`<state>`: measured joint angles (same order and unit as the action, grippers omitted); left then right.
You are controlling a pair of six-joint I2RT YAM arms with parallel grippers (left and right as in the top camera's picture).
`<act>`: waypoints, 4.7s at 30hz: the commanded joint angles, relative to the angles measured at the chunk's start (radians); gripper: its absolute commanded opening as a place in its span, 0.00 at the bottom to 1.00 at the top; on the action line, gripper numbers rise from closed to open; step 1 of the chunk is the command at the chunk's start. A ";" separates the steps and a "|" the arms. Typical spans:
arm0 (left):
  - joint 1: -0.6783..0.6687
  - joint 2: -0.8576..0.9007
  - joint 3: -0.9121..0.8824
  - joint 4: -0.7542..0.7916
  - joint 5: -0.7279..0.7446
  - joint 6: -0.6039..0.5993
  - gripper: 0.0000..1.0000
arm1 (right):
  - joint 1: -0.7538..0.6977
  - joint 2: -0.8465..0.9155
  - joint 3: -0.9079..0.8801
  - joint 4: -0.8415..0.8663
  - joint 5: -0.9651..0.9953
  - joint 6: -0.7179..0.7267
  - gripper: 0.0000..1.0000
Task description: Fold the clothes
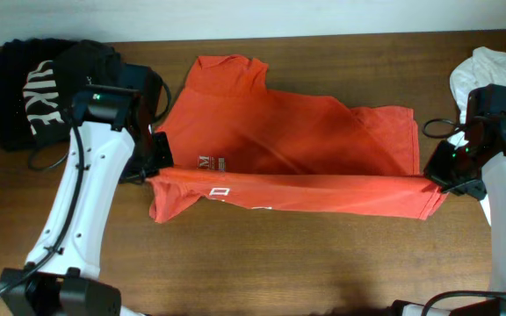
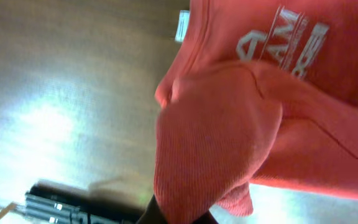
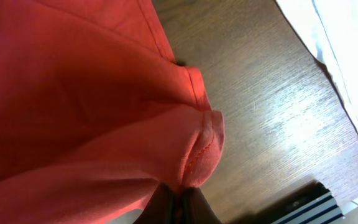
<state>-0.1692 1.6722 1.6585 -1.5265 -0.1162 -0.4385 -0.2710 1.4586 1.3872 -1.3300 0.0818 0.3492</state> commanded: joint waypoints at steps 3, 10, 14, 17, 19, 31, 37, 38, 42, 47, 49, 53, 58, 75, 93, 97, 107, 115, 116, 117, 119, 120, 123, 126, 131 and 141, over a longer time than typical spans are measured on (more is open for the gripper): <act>0.000 0.002 -0.104 -0.080 -0.011 -0.045 0.00 | 0.002 0.054 -0.006 -0.068 0.088 0.053 0.04; -0.011 -0.183 -0.104 -0.159 -0.022 -0.092 0.00 | 0.003 -0.007 -0.005 -0.204 0.084 0.076 0.04; -0.011 -0.081 -0.124 0.058 -0.012 -0.092 0.01 | 0.003 0.023 -0.006 -0.047 0.023 0.079 0.04; -0.011 0.047 -0.124 0.122 -0.012 -0.084 0.00 | 0.003 0.025 -0.006 -0.007 0.023 0.079 0.04; -0.011 0.106 -0.124 0.150 -0.013 -0.084 0.00 | 0.003 0.041 -0.007 0.004 0.019 0.079 0.04; -0.011 0.216 -0.124 0.547 -0.116 -0.084 0.85 | 0.074 0.313 -0.008 0.372 -0.044 0.066 0.68; -0.012 0.203 -0.122 0.297 -0.050 -0.061 0.57 | 0.088 0.314 -0.006 0.186 -0.052 -0.004 0.87; -0.014 0.217 -0.163 0.304 0.039 -0.036 0.40 | 0.098 0.315 -0.039 0.206 -0.053 0.000 0.67; -0.011 0.243 -0.380 0.483 0.088 -0.016 0.01 | 0.109 0.315 -0.188 0.345 -0.121 0.000 0.24; 0.002 0.287 -0.476 0.634 0.065 -0.018 0.01 | 0.109 0.315 -0.299 0.475 -0.135 0.000 0.19; 0.064 0.300 -0.476 0.550 -0.045 -0.150 0.01 | 0.109 0.315 -0.300 0.482 -0.134 0.000 0.17; 0.183 0.298 -0.476 0.439 -0.076 -0.195 0.01 | 0.109 0.315 -0.300 0.493 -0.123 0.000 0.19; 0.205 0.212 -0.476 0.351 -0.145 -0.332 0.01 | 0.109 0.315 -0.300 0.464 -0.123 -0.002 0.31; 0.205 0.042 -0.476 0.381 -0.150 -0.288 0.06 | 0.109 0.315 -0.300 0.598 -0.077 -0.019 0.59; 0.205 0.042 -0.476 0.386 -0.151 -0.264 0.07 | 0.107 0.399 -0.272 0.661 0.024 -0.035 0.37; 0.205 0.042 -0.476 0.393 -0.151 -0.264 0.08 | 0.106 0.399 -0.220 0.620 0.039 -0.051 0.24; 0.205 0.042 -0.477 0.466 -0.154 -0.264 0.13 | 0.106 0.399 -0.220 0.801 0.114 -0.050 0.04; 0.191 -0.035 -0.376 0.420 -0.029 -0.084 0.08 | 0.106 0.399 0.014 0.544 0.097 -0.049 0.99; 0.162 -0.065 -0.373 0.424 0.103 -0.026 0.29 | 0.106 0.399 0.101 0.440 0.027 -0.050 0.99; 0.136 -0.066 -0.373 0.422 0.209 -0.002 0.53 | 0.107 0.399 0.154 0.378 -0.034 -0.050 0.99; 0.062 -0.046 -0.393 0.438 0.317 -0.004 0.77 | 0.108 0.399 0.178 0.349 -0.149 -0.050 0.99; 0.025 -0.026 -0.402 0.446 0.319 -0.036 0.84 | 0.108 0.399 0.170 0.349 -0.180 -0.050 0.99; -0.029 0.069 -0.405 0.490 0.298 -0.086 0.84 | 0.108 0.399 0.167 0.333 -0.183 -0.050 0.99; 0.062 0.172 -0.405 0.527 0.269 -0.114 0.84 | 0.108 0.399 0.164 0.311 -0.183 -0.050 0.99; 0.133 0.244 -0.405 0.578 0.270 -0.106 0.84 | 0.108 0.400 0.154 0.312 -0.183 -0.050 0.99; 0.126 0.299 -0.405 0.755 0.296 -0.083 0.56 | 0.108 0.400 0.154 0.286 -0.175 -0.058 0.99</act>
<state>-0.0380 1.9259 1.2583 -0.7952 0.1696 -0.5312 -0.1692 1.8648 1.5509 -1.0355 -0.0959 0.2977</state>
